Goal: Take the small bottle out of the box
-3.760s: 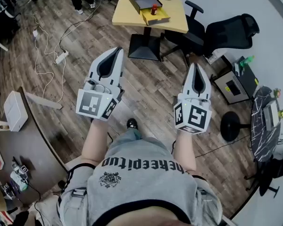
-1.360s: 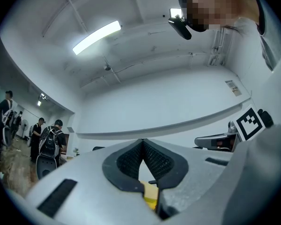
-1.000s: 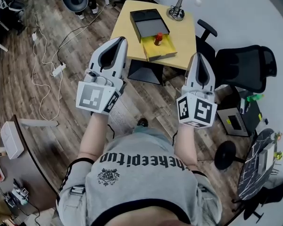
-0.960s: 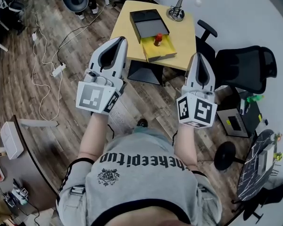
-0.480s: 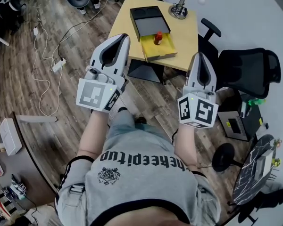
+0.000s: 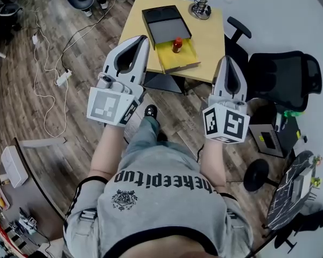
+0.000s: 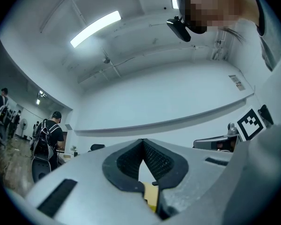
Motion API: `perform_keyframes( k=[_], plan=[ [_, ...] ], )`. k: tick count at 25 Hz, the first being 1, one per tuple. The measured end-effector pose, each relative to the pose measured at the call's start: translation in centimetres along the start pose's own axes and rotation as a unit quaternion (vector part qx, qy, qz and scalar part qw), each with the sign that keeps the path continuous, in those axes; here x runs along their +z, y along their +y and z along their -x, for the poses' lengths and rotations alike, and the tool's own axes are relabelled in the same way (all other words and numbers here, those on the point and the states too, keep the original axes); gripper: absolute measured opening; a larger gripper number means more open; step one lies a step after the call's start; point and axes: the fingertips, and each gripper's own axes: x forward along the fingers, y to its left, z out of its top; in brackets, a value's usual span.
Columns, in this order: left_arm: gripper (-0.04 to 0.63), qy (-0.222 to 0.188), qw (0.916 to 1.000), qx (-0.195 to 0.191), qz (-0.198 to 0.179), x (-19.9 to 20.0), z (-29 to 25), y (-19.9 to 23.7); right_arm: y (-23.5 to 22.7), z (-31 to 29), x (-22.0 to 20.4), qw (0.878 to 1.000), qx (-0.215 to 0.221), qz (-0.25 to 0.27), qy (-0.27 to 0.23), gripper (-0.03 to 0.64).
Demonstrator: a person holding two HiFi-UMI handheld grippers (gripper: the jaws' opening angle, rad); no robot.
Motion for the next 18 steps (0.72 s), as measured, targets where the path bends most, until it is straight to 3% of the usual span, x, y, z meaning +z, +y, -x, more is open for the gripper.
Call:
perform_keyframes(
  k=[18],
  plan=[
    [0.003,0.006,0.9996,-0.026,0.008,-3.4,-10.7,8.2,-1.0,-12.9,-2.4,1.0,-0.018,0.005,0.012,0.002]
  ],
)
